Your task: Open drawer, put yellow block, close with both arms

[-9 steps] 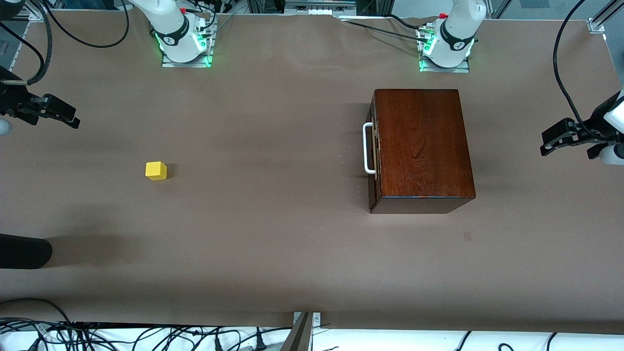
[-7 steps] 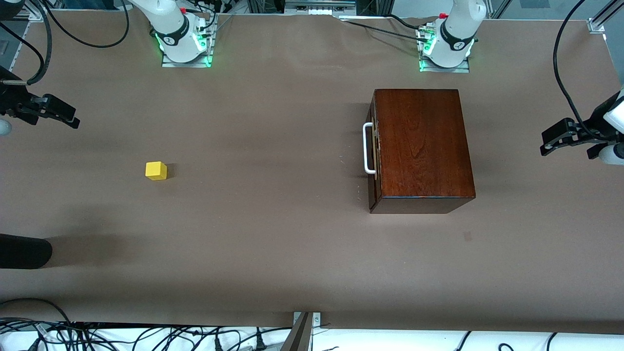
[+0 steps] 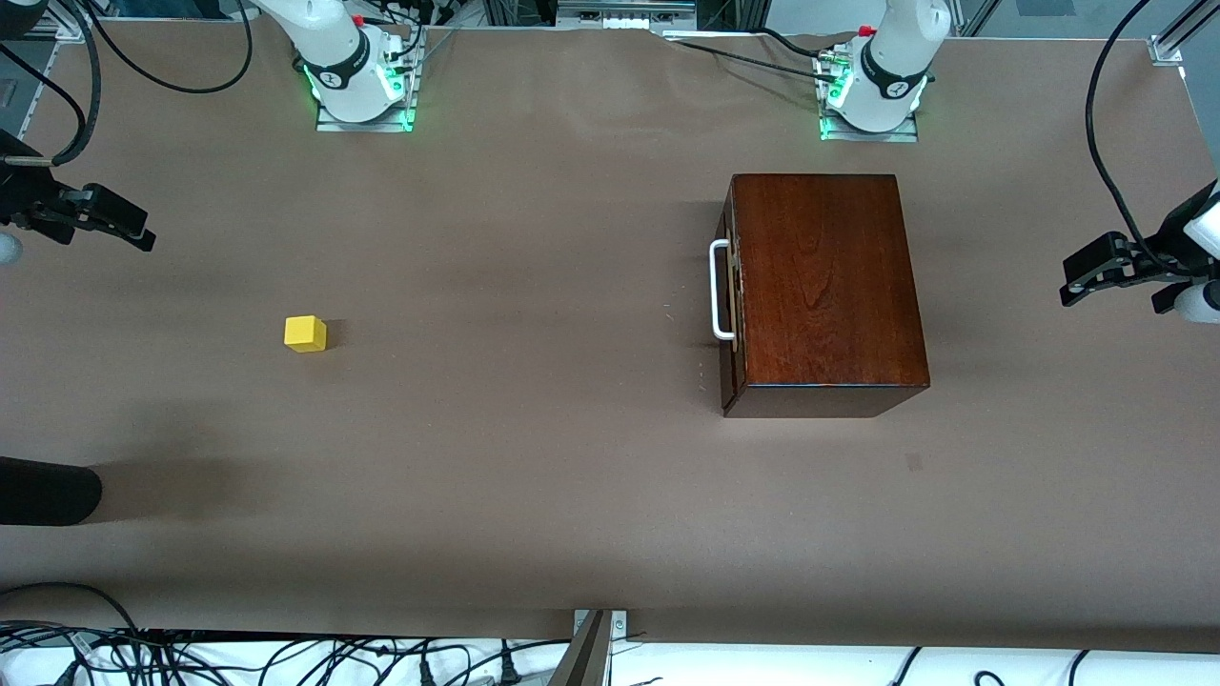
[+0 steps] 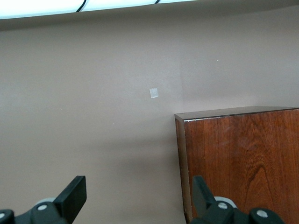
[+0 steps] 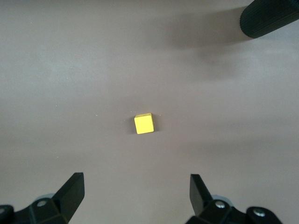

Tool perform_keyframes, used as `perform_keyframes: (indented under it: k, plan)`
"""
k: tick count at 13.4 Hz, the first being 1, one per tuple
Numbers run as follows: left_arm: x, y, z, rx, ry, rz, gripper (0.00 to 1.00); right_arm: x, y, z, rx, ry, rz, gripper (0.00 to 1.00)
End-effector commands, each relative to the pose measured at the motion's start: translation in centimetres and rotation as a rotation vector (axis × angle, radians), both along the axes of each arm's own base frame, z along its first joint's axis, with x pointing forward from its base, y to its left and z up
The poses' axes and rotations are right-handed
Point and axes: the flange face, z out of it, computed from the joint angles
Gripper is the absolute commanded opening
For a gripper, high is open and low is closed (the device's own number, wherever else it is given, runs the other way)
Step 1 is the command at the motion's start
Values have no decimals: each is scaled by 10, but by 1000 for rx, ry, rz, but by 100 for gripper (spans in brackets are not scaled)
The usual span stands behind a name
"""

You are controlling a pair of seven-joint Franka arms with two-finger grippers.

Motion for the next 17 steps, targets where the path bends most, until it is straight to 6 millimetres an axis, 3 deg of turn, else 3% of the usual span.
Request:
perform_keyframes:
  k: [1, 17]
  plan:
    - [-1, 2, 5, -30, -11, -20, 100, 4, -3, 7, -8, -9, -15, 100]
    - [0, 0, 4, -32, -11, -21, 100, 12, 0, -6, -7, 9, -12, 100]
